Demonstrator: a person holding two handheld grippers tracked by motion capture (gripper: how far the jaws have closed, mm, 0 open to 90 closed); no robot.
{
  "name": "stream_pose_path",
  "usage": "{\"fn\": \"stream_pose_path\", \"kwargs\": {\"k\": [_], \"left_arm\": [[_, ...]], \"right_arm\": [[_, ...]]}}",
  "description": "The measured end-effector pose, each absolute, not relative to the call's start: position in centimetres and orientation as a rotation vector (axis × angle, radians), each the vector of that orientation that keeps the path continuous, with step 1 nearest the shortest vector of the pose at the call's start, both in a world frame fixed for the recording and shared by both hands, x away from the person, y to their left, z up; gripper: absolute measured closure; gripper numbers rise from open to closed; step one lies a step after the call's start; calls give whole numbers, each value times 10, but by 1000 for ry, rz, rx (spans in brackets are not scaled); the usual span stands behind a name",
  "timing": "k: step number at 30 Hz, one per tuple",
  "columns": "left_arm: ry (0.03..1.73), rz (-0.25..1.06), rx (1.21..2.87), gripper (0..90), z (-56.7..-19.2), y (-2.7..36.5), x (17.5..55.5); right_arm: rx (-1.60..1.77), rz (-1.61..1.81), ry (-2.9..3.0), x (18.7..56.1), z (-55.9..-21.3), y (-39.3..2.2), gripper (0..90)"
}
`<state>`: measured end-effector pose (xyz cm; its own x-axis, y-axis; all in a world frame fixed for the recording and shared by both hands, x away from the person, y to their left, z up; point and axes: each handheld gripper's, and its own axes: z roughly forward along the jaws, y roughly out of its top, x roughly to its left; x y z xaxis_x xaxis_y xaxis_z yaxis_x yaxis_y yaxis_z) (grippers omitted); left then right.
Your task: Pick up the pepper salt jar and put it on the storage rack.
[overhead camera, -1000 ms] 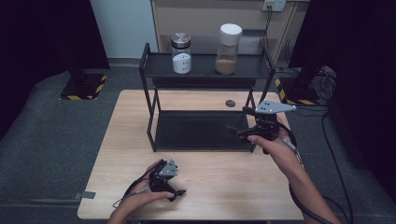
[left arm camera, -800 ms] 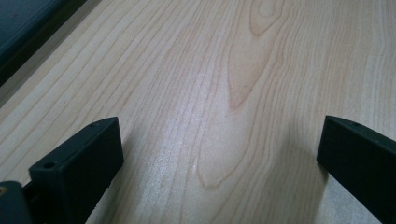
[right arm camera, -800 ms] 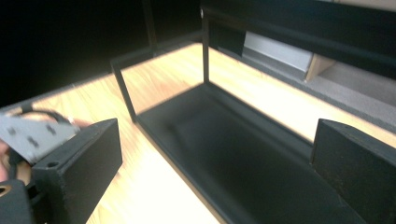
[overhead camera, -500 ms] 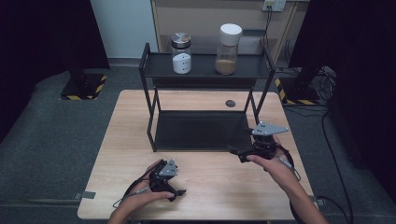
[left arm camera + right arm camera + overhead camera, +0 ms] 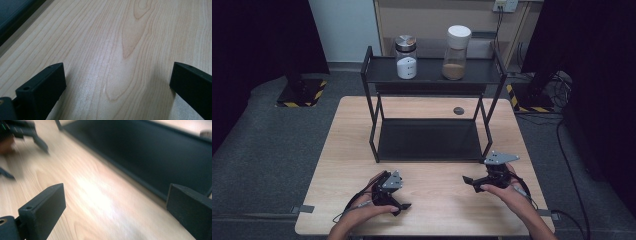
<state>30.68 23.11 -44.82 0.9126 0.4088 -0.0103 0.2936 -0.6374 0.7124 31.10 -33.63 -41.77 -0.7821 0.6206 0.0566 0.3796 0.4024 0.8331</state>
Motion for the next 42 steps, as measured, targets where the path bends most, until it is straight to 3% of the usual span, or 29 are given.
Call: {"fn": "stream_pose_path", "kwargs": {"k": [20, 42], "left_arm": [[498, 194, 2304, 0, -448, 231, 307], [499, 195, 2303, 0, -448, 231, 306]], "right_arm": [[940, 1128, 2484, 303, -452, -345, 41], [931, 1064, 2496, 299, -450, -336, 25]]}}
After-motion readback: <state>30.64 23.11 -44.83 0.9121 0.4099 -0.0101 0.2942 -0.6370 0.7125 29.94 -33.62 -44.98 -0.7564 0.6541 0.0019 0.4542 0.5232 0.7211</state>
